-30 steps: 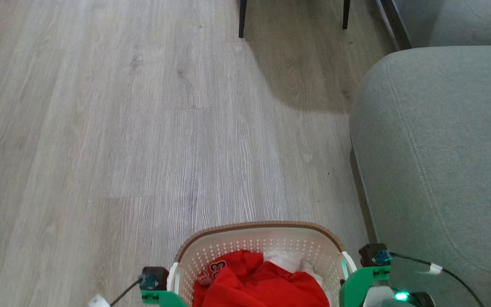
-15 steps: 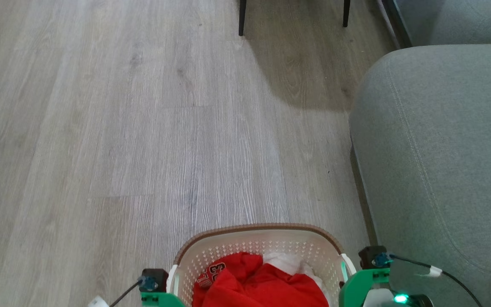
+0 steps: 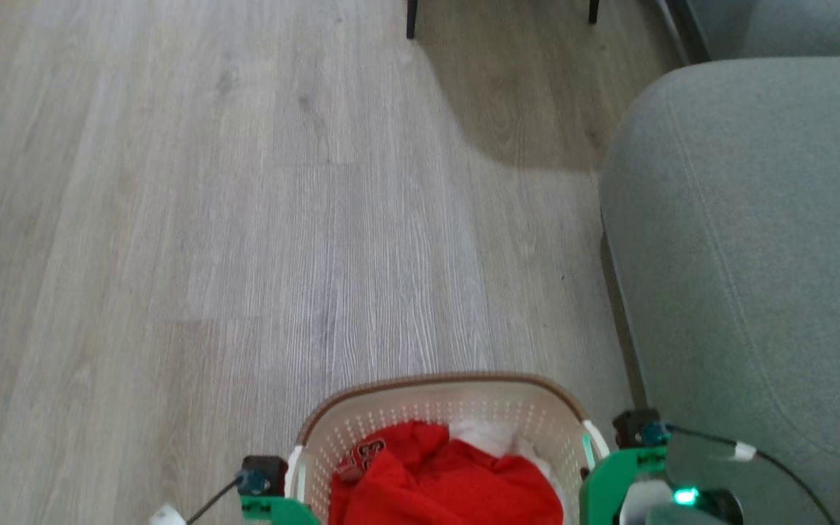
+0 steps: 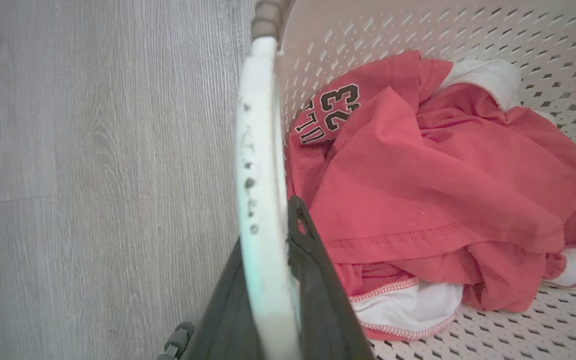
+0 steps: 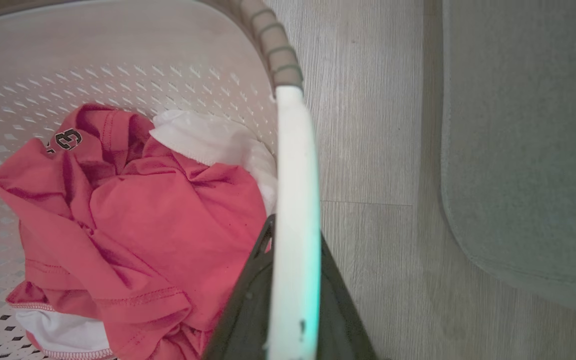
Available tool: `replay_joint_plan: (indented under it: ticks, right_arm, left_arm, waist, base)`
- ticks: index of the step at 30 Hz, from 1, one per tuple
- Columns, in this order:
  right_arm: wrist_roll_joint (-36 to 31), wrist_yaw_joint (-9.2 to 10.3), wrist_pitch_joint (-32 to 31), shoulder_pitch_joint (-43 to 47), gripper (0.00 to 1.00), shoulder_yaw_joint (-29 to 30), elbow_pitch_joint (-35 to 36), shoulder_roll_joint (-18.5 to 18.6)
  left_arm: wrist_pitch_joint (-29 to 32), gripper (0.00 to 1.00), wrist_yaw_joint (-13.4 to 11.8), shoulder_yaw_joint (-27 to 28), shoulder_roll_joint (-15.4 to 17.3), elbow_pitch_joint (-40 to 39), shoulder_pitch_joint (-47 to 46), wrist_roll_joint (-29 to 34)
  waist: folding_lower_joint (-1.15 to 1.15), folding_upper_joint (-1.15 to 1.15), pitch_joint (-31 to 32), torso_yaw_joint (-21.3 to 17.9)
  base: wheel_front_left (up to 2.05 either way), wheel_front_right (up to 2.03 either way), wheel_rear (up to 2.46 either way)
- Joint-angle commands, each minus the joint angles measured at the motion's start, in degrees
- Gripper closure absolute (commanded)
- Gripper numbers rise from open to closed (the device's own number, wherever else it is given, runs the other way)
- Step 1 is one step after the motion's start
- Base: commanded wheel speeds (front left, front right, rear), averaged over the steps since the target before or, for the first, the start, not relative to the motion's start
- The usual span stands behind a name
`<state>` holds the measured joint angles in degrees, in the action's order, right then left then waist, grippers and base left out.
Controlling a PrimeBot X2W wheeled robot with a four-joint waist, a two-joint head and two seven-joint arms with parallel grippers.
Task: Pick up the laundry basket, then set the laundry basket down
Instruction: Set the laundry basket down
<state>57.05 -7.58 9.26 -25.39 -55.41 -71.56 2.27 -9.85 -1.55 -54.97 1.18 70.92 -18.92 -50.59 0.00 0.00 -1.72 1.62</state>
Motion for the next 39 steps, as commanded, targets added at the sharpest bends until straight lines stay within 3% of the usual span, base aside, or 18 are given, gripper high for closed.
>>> replay_joint_plan:
  ticks: [1, 11, 24, 32, 39]
  right_arm:
    - [-0.1, 0.09, 1.4, -3.6, 1.0, -0.5, 0.4, 0.6]
    - [-0.7, 0.09, 3.3, -12.0, 1.0, -0.8, -0.9, 0.6]
    - [-3.2, 0.09, 5.3, -27.4, 1.0, -0.4, -1.3, 0.6]
    - [-5.5, 0.09, 5.7, -36.0, 1.0, 2.7, -2.1, 0.6]
    - [-10.5, 0.09, 5.7, -40.2, 1.0, 8.7, -2.4, 0.7]
  left_arm:
    - [-1.1, 1.0, -0.7, 0.7, 1.7, 0.0, -3.1, -0.1]
    - [-2.4, 1.0, -1.1, 1.1, 1.7, 0.6, -10.5, -0.4]
    - [-4.4, 1.0, -1.6, 1.3, 2.4, 1.2, -26.5, 1.6]
    - [-5.0, 1.0, -2.2, 1.8, 2.4, 0.9, -35.3, 2.9]
    - [-5.1, 1.0, -2.9, 2.4, 2.4, 0.3, -40.1, 4.1]
  waist:
    - [0.0, 0.0, -1.0, -0.1]
    - [0.0, 0.0, -9.0, -0.5]
    - [0.0, 0.0, -27.1, -0.8]
    - [0.0, 0.0, -38.5, -0.1]
    - [0.0, 0.0, -45.1, 0.2]
  base:
    - [0.0, 0.0, 0.0]
    - [0.0, 0.0, 0.0]
    - [0.0, 0.0, 0.0]
    - [0.0, 0.0, 0.0]
    - [0.0, 0.0, 0.0]
